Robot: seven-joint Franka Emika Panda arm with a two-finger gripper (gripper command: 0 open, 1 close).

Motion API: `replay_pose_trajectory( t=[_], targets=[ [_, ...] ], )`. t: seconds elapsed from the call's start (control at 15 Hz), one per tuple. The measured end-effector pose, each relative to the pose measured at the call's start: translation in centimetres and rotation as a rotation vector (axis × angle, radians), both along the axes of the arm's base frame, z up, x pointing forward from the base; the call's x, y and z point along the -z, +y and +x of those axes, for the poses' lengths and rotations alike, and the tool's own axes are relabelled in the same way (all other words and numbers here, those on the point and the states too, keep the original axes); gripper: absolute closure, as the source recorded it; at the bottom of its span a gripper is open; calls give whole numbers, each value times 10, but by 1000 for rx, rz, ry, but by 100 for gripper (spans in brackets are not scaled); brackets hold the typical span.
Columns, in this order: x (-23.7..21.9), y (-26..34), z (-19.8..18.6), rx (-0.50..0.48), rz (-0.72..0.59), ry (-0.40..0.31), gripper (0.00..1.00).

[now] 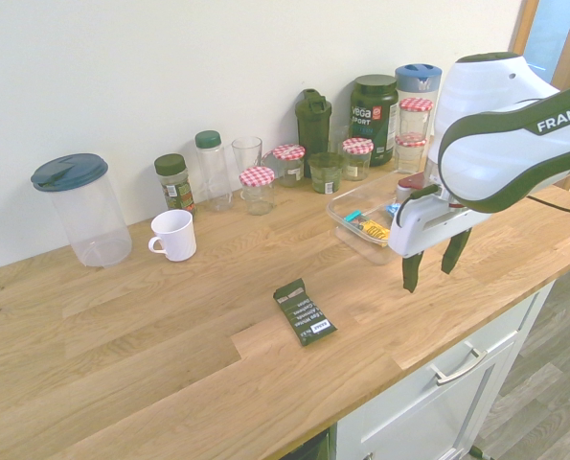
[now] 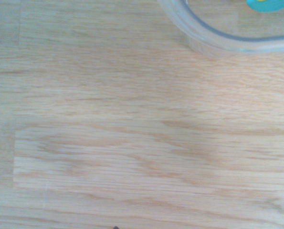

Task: Put the protein bar into the container

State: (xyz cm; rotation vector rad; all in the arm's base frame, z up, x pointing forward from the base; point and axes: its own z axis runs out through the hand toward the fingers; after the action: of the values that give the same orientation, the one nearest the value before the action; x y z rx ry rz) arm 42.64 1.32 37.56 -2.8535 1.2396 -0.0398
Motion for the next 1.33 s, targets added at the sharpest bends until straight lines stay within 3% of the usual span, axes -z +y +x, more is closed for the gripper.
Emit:
replay_pose_trajectory(
  t=[0.33,0.8,1.07,1.33],
  targets=[
    [-6,14,3,-17,-27,-7,0],
    [-60,109,30,-20,-76,-28,0],
    [-59,167,60,19,-105,-21,0],
    [-29,204,95,38,-107,17,0]
  ],
)
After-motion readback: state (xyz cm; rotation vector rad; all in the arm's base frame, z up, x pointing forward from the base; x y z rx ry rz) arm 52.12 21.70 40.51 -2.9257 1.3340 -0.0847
